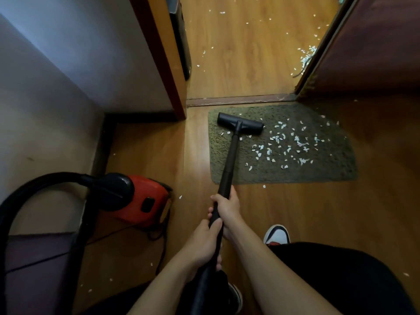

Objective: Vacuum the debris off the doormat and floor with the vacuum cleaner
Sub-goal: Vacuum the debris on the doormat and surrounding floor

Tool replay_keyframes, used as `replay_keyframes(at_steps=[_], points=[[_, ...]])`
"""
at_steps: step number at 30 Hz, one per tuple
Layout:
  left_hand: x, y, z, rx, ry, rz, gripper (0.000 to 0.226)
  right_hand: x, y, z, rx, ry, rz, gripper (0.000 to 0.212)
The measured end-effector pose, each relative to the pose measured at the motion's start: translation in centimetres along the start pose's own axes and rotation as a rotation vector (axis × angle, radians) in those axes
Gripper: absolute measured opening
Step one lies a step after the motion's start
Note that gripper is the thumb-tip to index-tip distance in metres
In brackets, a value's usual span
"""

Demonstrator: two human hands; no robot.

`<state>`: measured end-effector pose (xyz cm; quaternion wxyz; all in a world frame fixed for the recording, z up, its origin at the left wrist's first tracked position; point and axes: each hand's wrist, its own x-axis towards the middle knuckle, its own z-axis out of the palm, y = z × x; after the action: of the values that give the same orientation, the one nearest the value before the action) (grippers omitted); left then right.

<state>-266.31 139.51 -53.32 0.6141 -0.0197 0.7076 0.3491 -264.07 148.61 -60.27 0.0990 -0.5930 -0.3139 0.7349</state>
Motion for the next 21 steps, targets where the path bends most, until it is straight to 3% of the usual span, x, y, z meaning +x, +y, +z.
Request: replay_keyframes(at_steps=[6,12,16,18,21], points=[[1.4,-5.1,0.8,-0.007,-0.031,0.138,0.025,0.4,4.2,-1.0,0.051,-0.028,-0.093,0.026],[0.5,-5.7,0.4,-0.031,-0.052,0.106,0.027,-0.4,4.5,-1.2,0.099,-0.045,-0.073,0.035],[2.3,-5.3,-1.3,-0.084,-0.094,-0.014,0.040,1.6,5.2,-0.7,0.099,-0.028,-0.050,0.039],[4.6,-5.0,-3.5,0.132,0.067,0.040,0.053,2.4,5.7,-0.3,0.093,-0.019,-0.027,0.043],[8.3,-5.3,-8.6,0.923,0.471,0.433,0.047,2.7,6.3,0.3,0.097,-0.006,-0.007,0.047]])
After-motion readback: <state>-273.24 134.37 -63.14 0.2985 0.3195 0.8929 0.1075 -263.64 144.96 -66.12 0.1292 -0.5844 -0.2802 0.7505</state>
